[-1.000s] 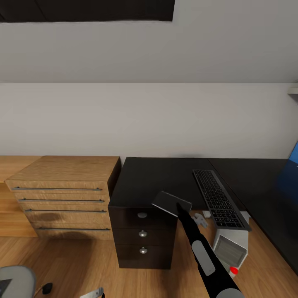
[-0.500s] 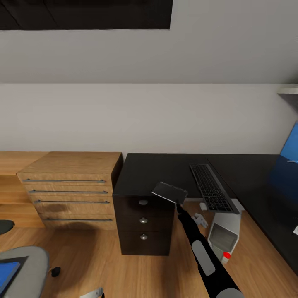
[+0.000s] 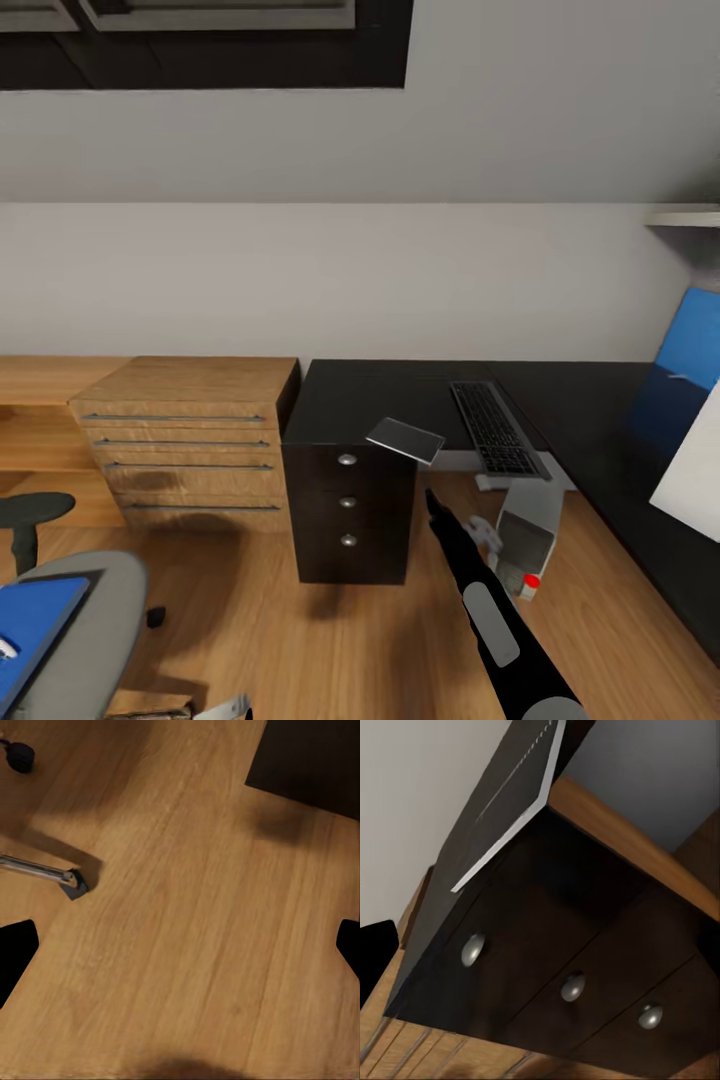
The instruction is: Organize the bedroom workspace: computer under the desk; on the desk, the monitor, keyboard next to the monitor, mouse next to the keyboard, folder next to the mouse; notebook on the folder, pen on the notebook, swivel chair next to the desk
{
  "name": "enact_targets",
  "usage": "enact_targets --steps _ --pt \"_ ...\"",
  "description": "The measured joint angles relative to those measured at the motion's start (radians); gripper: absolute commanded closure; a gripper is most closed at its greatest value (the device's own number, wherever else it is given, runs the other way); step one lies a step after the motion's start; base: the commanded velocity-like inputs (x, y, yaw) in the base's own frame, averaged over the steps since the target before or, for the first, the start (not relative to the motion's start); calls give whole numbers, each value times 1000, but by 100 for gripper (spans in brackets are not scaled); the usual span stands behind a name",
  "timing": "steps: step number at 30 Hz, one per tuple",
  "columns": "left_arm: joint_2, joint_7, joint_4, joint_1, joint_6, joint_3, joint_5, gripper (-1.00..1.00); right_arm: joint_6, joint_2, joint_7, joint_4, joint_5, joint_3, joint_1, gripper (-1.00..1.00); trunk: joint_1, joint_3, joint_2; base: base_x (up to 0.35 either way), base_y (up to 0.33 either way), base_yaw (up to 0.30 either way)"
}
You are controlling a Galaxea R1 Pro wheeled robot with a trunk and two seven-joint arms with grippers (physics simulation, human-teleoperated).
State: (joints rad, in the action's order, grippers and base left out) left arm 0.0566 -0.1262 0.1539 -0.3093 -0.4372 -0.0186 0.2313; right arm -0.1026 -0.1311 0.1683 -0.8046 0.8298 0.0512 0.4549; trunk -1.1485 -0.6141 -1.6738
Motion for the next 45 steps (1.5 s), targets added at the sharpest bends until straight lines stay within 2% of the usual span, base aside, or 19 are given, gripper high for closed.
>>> enact_targets --steps 11,15,19,20,28,31,32,37,45 --pt "0 0 0 0 0 1 0 -100 -2 0 0 58 -7 -6 0 -100 0 0 0 -234 -27 0" --pt "1 0 0 0 0 1 0 -100 -3 0 1 96 -34 -10 0 -100 0 0 0 -58 -12 0" --pt "1 2 -1 0 0 1 0 -100 -3 0 2 142 -104 -22 0 -100 1 0 0 -23 -5 0" --pt "0 3 -1 0 0 1 -1 -100 -3 0 3 162 -150 -26 0 -100 1 0 0 -11 -2 0" --pt "0 8 -4 0 6 1 -1 -100 -9 1 2 293 -349 -32 0 -100 1 0 0 -4 -1 0" --pt "0 9 -4 0 7 2 -1 -100 -28 5 2 347 -414 -32 0 -100 1 0 0 -1 0 0" --pt "0 10 -4 0 8 2 -1 -100 -50 11 1 380 -448 -32 0 -100 1 0 0 0 0 0" --pt "0 10 -4 0 9 1 -1 -100 -129 30 0 482 -501 -32 0 -100 12 9 21 0 0 0" --pt "1 9 -5 0 8 0 -1 -100 -252 65 -1 638 -524 -32 0 -100 43 34 77 0 0 0"
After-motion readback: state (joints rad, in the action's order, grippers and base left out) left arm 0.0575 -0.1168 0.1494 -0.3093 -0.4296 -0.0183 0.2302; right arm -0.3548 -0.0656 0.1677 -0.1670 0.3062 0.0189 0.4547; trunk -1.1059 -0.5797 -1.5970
